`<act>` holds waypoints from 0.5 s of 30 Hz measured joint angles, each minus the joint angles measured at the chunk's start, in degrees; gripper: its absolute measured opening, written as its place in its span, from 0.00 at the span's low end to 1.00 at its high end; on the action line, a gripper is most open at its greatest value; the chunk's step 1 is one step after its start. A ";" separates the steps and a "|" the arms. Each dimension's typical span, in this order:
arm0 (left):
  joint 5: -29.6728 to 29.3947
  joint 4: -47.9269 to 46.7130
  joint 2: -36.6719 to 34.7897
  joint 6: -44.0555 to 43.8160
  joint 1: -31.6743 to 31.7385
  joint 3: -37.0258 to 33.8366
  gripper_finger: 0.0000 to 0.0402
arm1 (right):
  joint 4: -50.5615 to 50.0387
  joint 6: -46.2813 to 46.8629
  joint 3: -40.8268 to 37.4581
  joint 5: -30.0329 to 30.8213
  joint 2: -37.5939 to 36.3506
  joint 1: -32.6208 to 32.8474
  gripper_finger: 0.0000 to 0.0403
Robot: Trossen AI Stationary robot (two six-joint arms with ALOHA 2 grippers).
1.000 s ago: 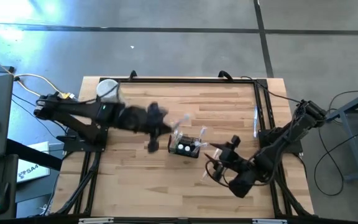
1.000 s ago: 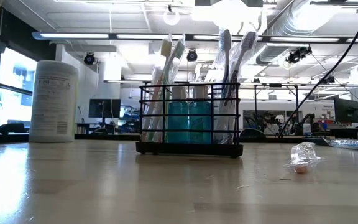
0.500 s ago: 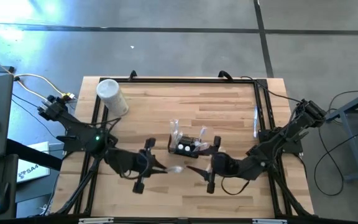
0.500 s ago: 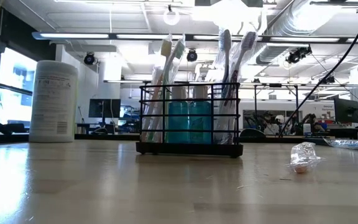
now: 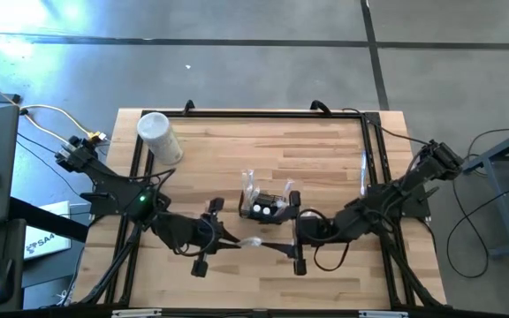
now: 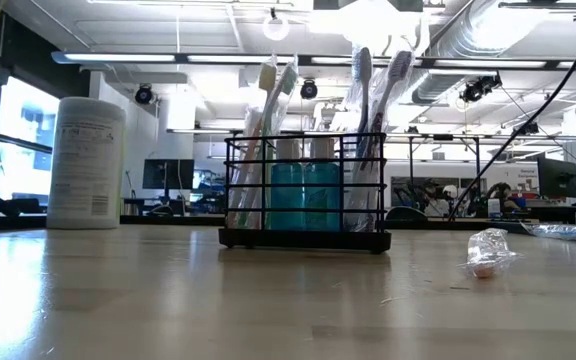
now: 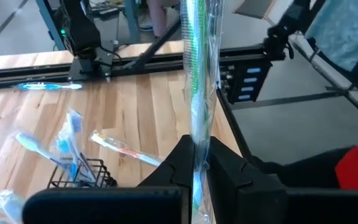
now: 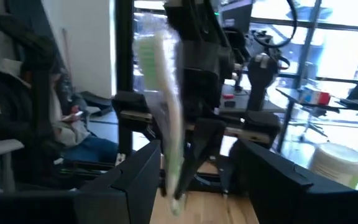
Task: Pick & Place toothbrushing station
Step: Put the green toothbrush into the mesh organizer
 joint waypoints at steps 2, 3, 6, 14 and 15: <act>0.02 0.58 0.30 -0.35 1.06 0.00 0.04 | 0.43 0.00 0.00 -2.81 0.00 -0.62 0.51; 0.04 0.94 0.65 -0.49 1.66 0.04 0.04 | 0.54 0.00 0.00 -4.21 0.00 -0.90 0.51; 1.73 2.17 1.89 -0.21 3.71 0.04 0.04 | 1.15 0.00 0.00 -5.87 0.00 -1.56 0.51; 7.53 3.04 3.04 0.03 8.31 0.04 0.04 | 0.08 -1.26 0.00 -5.65 0.00 -1.95 0.49; 7.54 3.03 3.04 0.10 8.26 0.04 0.04 | -0.20 -1.45 0.00 -5.54 0.00 -1.88 0.47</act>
